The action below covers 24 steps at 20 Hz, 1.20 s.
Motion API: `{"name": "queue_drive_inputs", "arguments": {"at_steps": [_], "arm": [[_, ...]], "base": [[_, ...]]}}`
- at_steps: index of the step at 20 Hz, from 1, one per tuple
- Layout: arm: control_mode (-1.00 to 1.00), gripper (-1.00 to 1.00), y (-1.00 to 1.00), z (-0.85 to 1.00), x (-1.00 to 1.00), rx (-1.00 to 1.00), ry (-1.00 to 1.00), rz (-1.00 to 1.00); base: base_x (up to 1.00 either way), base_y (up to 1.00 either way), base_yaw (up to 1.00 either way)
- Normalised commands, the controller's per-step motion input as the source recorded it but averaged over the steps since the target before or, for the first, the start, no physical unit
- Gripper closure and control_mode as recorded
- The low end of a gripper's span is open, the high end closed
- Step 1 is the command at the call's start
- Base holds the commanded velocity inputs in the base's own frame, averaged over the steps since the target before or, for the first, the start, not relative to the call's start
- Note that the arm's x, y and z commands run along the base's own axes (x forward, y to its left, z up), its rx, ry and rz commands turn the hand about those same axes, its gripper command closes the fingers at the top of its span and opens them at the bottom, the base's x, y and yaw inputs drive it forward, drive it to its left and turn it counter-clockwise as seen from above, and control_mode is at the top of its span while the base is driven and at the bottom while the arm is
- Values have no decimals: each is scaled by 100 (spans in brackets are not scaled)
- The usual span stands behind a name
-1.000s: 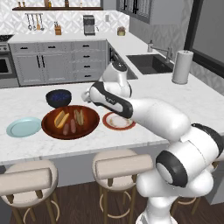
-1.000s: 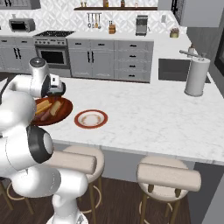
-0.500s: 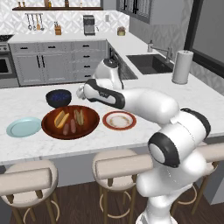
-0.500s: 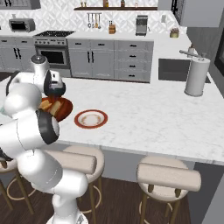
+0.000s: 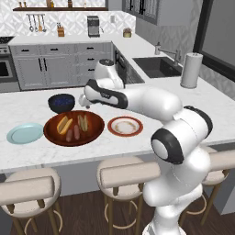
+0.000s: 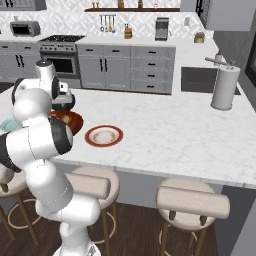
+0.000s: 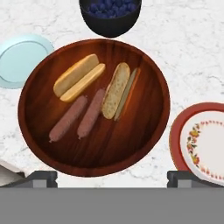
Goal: Place one bun and one sausage from the bowl on each plate.
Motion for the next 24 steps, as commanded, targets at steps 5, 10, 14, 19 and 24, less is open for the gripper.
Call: {"name": "queue_drive_inputs", "arguments": {"at_steps": [5, 10, 14, 19, 24], "arm": [[-100, -100, 2, -41, 16, 0, 0, 0], [-100, -100, 15, -39, 35, -1, 8, -3], [-100, -100, 2, -2, 31, -5, 28, 0], [-100, -100, 2, -4, 6, -6, 22, 0], [-100, -100, 15, -41, 22, 0, 0, -1]], "base": [[0, 0, 0], [0, 0, 0], [0, 0, 0], [0, 0, 0], [0, 0, 0]]}}
